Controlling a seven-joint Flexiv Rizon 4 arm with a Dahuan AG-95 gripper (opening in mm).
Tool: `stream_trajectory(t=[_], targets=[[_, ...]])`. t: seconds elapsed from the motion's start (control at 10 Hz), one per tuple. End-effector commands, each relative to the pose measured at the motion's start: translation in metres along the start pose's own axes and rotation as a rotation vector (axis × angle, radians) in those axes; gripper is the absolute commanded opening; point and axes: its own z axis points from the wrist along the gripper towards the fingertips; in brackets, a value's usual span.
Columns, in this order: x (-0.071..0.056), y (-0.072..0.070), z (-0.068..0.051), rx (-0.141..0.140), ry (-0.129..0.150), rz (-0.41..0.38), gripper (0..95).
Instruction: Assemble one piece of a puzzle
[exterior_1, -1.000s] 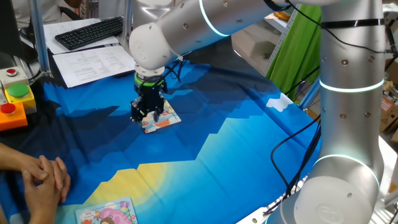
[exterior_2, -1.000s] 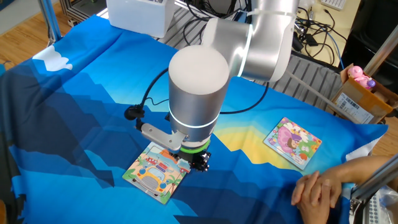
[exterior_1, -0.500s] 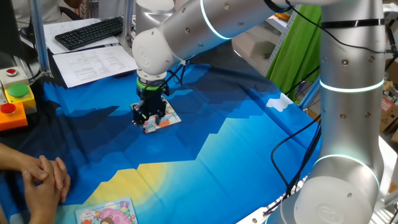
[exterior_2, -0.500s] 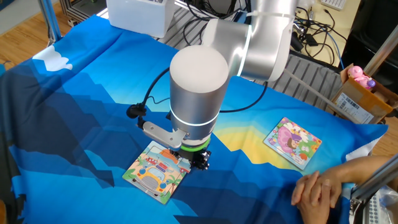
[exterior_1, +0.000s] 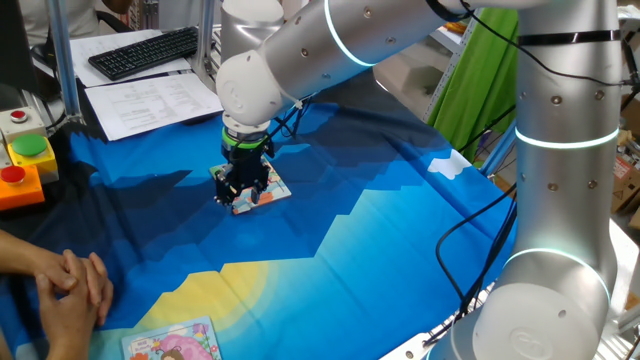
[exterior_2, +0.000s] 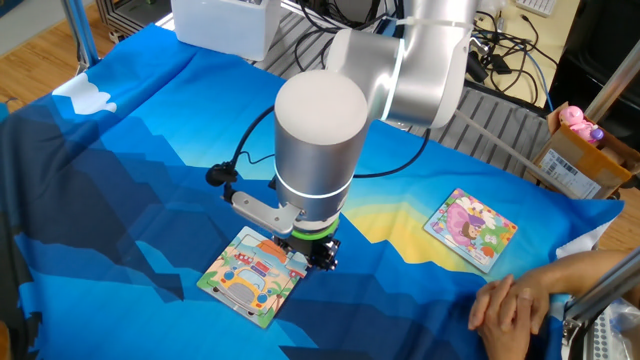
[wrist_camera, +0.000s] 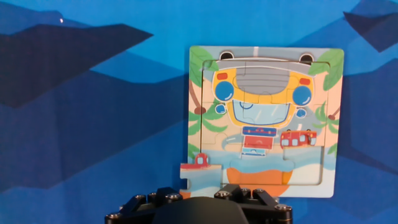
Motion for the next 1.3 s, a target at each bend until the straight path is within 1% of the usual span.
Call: stream_trajectory(t=[0.1,0.2,0.3,1.3], targets=[[-0.0002,0.0002,0.0002,-0.004,0.002,0.003,57.0],[-0.0002,0.0002,0.0003,-0.005,0.002,0.004,57.0],[-0.0002,0.0002,0.0005,-0.006,0.002,0.004,38.0],[-0.0001,0.0003,0.0020,-0.007,0.000,0.001,38.0]])
